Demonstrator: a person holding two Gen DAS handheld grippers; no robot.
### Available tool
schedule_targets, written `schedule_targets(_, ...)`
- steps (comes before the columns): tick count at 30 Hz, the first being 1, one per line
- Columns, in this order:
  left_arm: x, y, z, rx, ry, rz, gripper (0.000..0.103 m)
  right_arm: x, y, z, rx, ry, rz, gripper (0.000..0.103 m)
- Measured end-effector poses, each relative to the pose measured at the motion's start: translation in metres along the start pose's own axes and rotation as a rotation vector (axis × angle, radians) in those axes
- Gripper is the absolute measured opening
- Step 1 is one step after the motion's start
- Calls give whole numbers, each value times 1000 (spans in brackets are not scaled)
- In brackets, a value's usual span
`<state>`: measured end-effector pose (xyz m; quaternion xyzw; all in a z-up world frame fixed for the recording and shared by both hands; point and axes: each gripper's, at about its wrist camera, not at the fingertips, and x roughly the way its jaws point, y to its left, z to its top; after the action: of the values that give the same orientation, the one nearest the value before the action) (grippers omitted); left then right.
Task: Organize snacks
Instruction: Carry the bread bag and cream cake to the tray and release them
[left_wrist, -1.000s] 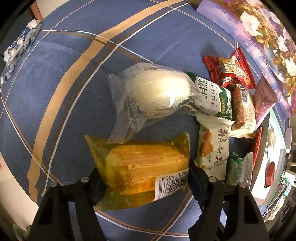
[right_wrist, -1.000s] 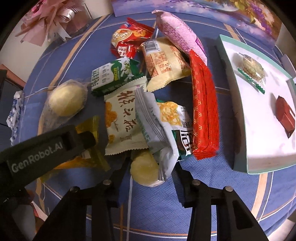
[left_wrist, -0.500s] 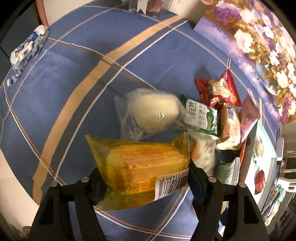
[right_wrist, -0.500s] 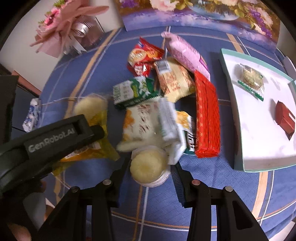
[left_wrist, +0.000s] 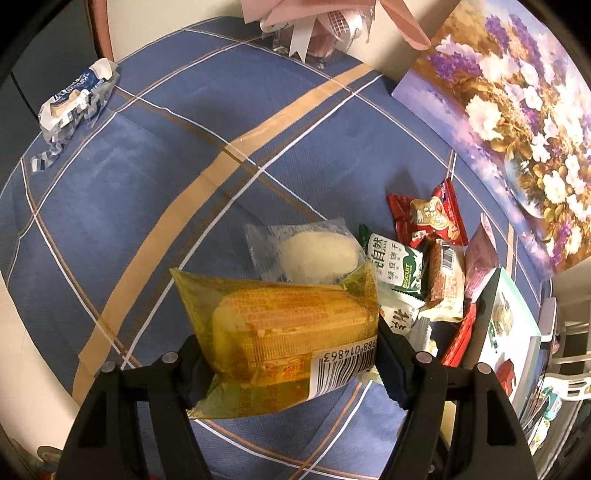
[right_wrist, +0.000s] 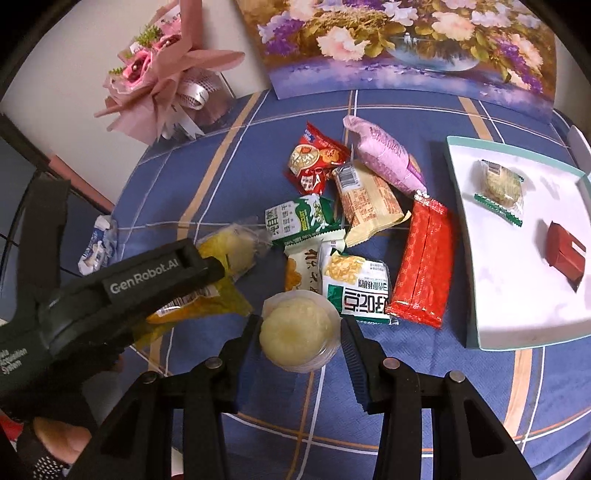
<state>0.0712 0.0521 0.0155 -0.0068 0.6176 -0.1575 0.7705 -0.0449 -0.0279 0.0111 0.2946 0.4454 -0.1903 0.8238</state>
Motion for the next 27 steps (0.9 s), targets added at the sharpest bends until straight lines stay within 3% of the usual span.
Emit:
schedule_targets(6, -10, -3, 2, 4, -29, 0, 75, -17, -19, 4, 42, -40, 11, 46)
schedule_targets(12, -11, -21, -7, 59, -47, -17, 75, -24, -56, 8, 141, -53, -56, 46)
schedule_targets(18, -20, -64, -28, 200, -82, -59, 75, -39, -124, 10, 317, -72, -137, 46)
schedule_targets(27, -14, -142, -82, 443, -54, -150, 75, -48, -228, -3, 552, -48, -208, 46)
